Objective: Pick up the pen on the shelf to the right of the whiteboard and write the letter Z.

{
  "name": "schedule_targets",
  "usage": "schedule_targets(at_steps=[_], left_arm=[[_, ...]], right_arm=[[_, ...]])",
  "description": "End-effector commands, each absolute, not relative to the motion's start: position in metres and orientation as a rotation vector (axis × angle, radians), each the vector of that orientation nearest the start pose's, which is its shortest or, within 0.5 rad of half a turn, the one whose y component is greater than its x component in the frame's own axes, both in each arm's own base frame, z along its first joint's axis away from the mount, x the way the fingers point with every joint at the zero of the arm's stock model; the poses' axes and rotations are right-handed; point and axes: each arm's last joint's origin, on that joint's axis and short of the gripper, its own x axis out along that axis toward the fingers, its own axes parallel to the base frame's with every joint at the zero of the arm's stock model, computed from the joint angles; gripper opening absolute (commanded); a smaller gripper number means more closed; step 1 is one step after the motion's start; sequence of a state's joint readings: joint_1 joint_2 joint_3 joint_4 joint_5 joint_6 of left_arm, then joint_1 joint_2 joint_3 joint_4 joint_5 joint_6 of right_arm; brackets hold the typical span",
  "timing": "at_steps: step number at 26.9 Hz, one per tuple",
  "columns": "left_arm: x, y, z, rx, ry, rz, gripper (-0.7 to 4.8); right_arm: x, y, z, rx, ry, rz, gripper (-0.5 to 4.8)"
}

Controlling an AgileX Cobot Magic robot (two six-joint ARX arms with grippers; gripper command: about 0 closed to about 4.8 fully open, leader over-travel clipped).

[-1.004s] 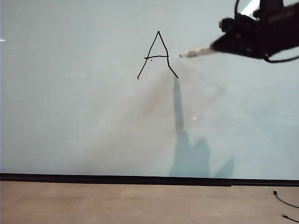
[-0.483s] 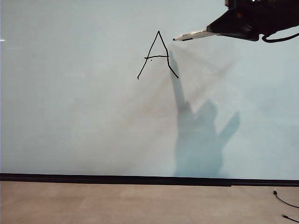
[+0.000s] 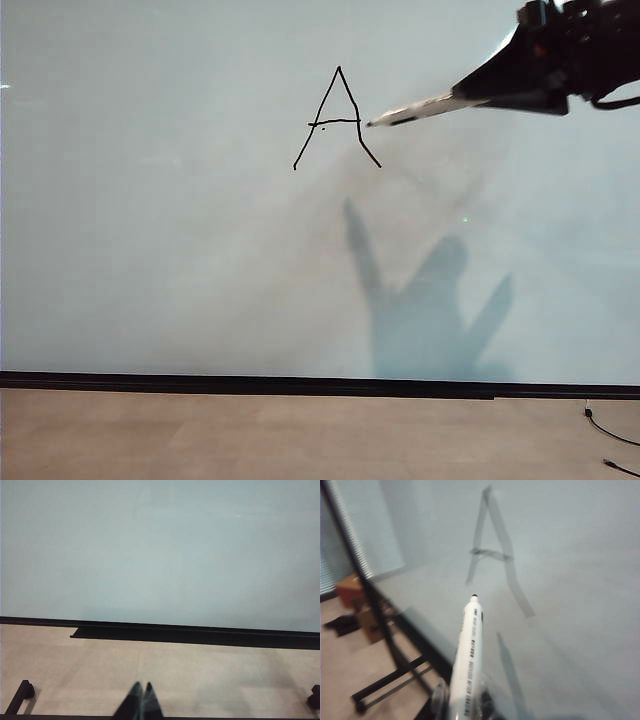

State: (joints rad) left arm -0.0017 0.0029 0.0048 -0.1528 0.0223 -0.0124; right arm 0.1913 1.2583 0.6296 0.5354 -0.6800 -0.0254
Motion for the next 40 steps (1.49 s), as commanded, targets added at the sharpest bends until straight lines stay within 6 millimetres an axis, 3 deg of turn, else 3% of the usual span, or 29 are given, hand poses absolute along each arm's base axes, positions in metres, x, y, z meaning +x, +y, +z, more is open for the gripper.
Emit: schedule_targets(at_steps=[1,8,13,23,28,40], left_arm=[[0.097,-0.001,0.152,-0.009,0.139,-0.024,-0.04],[0.097,-0.001,0.152,-0.009,0.139,-0.023,-0.05],[0.097,-0.001,0.152,-0.009,0.139,-0.024,-0.04],[0.097,-0.001,0.152,-0.009,0.139,-0.024,-0.04],[0.097,-0.001,0.152,-0.009,0.138,-0.024,-0.04],[0.097,-0.001,0.152,-0.009,0.139,-0.024,-0.05]], right_arm=[[0.254,0.079,0.247,-0.019,0.075,0.891,-0.09],[0.265,0.105,0.232,0.019,0.052,0.897,-0.09],[0.265,0.112,0.235,0.046,-0.010,0.860,-0.09],[0.256,0.080,0.266,0.037,-0.073,0.718,-0.09],[0.257,0.071,0.272,0.011,-0.065,0.720,-0.09],[0.250,0.040,0.312,-0.027,-0.073,0.738,-0.09]])
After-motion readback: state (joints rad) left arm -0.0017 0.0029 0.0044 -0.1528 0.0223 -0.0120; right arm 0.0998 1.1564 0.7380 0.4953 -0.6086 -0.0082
